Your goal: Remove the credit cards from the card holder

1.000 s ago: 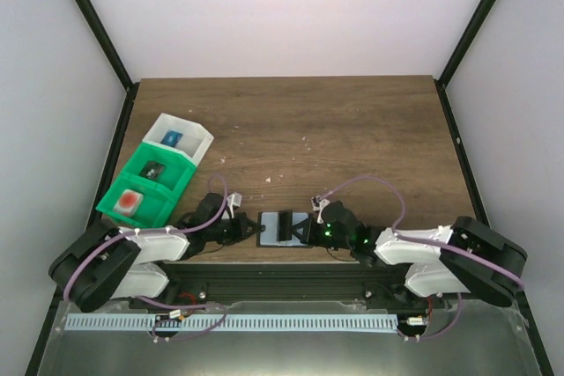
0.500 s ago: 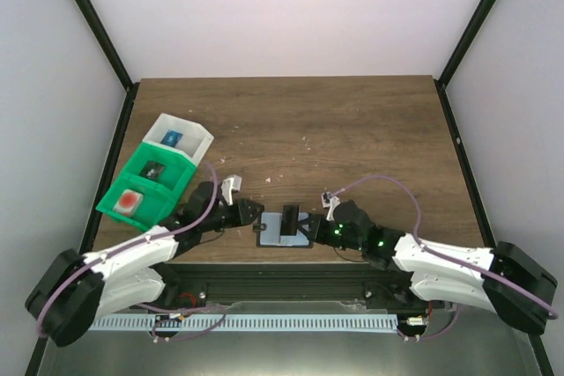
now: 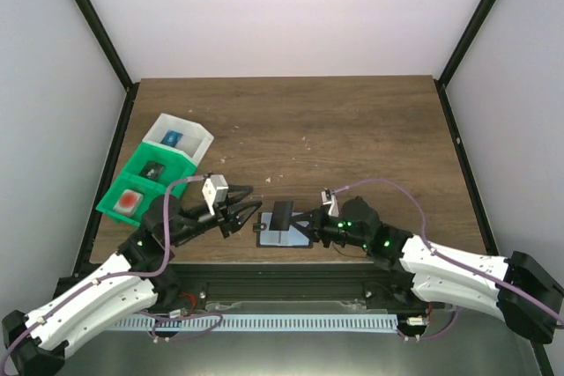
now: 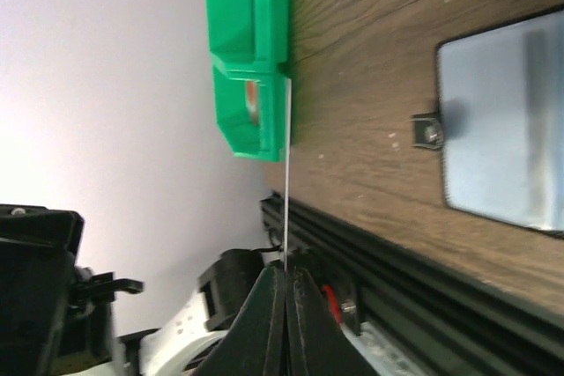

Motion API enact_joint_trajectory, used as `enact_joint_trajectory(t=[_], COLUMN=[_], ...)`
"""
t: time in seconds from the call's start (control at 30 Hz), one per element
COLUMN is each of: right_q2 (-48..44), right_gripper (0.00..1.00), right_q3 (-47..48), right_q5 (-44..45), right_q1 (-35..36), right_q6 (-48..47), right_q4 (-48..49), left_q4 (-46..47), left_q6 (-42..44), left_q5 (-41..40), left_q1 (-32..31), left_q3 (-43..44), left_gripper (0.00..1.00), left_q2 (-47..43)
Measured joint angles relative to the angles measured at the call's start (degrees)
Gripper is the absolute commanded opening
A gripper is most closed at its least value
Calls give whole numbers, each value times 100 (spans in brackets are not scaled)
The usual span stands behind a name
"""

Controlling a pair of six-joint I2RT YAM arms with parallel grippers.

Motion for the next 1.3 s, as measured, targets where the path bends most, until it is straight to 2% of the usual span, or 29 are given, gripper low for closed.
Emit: enact_joint_trajectory(t=[0.13,0.3,0.53,0.83,1.3], right_q2=[-76,-149,-328,-326,76], right_gripper=[0,0,1,1,0], right_q3=[4,195,409,439,614], right_q5=[-136,-157,9,26,-389], right_q1=[-2,-33,-55,-103,-103], right_q6=[588,1143,1532,1742,1965], right_q4=[332,367,328,260,501], left_q4=[-343,-1054,-1515,-1939,-1871], left_q6=[728,1703,2721,3685,4697], left_q5=[374,417,914,883,787], left_q1=[-15,-17,-17,-22,-28], left_q3=[310,776,791,791,654], left_gripper=[52,56,55,53,50], left_q2=[15,140,-44,337,372])
